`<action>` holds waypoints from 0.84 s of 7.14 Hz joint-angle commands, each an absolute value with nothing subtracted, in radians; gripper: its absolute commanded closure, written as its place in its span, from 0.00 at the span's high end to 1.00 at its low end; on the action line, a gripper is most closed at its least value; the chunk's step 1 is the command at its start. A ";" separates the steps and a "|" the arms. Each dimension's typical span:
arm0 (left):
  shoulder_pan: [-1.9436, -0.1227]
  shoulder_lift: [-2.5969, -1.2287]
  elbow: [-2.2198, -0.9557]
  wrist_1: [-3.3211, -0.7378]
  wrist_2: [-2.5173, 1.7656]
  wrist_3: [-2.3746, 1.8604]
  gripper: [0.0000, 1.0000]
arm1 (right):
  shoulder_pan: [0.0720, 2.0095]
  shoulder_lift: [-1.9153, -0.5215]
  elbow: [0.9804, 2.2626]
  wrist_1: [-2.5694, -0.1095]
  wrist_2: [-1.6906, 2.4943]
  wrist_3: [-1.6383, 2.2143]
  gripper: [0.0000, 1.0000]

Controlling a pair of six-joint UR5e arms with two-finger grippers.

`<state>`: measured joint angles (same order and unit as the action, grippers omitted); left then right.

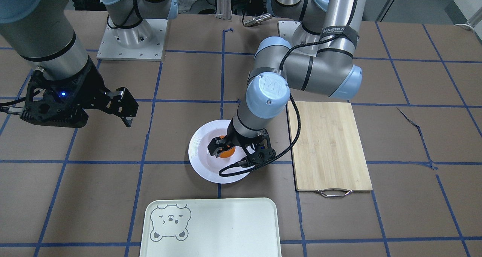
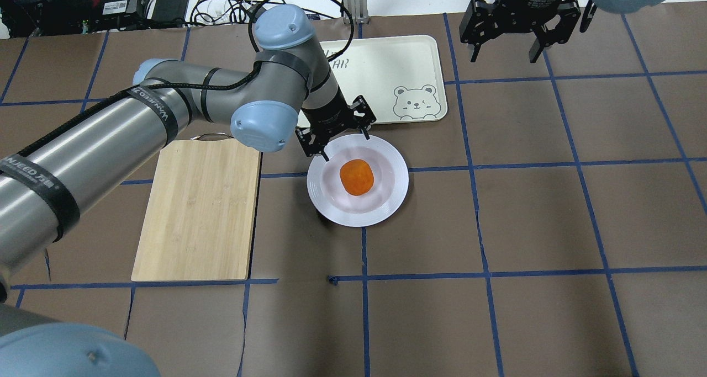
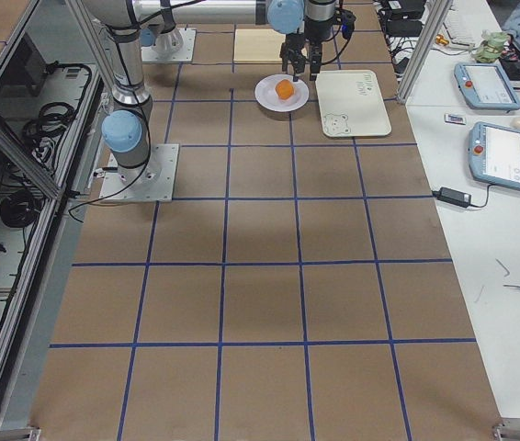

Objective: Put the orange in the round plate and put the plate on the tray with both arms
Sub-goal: 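Raise the left gripper away while the right gripper reaches to the plate rim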

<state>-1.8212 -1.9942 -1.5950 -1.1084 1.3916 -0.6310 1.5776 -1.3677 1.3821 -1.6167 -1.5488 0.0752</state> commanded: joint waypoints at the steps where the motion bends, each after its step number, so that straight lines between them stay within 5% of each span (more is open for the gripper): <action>1: -1.717 -1.933 -1.502 -1.232 1.549 -0.392 1.00 | 1.572 -1.359 1.443 -1.643 -1.469 0.077 1.00; 6: -1.499 -1.800 -1.436 -1.469 1.566 -0.224 1.00 | 1.594 -1.255 1.895 -2.234 -1.218 0.098 1.00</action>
